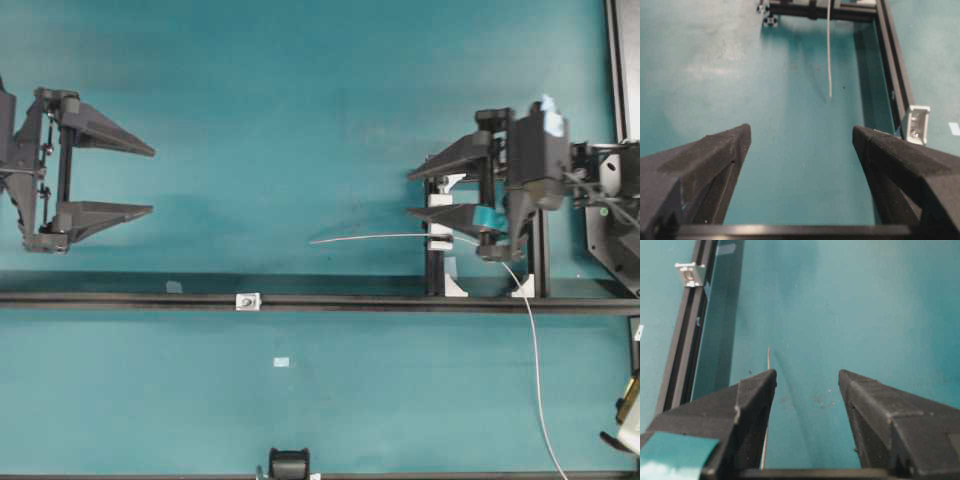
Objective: Insert the wire into the hole on the left side and pull it with the left arm.
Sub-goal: 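Lower the open right gripper around the white wire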
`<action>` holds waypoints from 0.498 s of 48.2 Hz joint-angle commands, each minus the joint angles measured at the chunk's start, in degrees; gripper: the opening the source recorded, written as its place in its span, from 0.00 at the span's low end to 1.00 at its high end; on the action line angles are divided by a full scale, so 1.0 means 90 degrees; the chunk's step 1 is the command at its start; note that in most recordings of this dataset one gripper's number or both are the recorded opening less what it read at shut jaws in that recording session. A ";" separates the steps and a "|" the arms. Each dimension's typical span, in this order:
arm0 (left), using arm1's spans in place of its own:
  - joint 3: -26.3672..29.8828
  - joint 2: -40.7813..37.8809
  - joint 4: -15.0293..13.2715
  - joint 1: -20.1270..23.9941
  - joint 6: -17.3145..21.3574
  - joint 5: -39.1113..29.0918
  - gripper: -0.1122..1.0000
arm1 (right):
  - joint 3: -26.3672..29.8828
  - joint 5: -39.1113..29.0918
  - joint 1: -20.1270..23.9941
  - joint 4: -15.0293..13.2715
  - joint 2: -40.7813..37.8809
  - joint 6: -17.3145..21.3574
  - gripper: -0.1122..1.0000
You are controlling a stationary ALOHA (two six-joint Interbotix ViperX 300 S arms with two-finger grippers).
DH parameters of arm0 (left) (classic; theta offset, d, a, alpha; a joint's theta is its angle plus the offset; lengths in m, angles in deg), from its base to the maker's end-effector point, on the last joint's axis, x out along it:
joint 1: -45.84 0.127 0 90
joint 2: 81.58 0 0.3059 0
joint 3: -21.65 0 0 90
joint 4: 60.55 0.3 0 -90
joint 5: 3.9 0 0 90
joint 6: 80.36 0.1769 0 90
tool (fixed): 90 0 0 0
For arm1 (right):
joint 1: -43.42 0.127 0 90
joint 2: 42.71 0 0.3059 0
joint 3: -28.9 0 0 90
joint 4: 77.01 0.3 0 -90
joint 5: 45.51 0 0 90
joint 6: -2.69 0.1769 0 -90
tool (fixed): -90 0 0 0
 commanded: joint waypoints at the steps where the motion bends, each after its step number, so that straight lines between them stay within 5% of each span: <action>1: 0.0146 -0.0098 -0.0020 0.0010 -0.0039 0.0029 0.71 | 0.0293 -0.0098 -0.0010 0.0010 -0.0264 0.0078 0.66; 24: 0.0361 -0.0645 -0.0020 0.0039 -0.0107 0.0020 0.71 | 0.1006 -0.0469 0.0195 0.0010 -0.1436 0.0127 0.66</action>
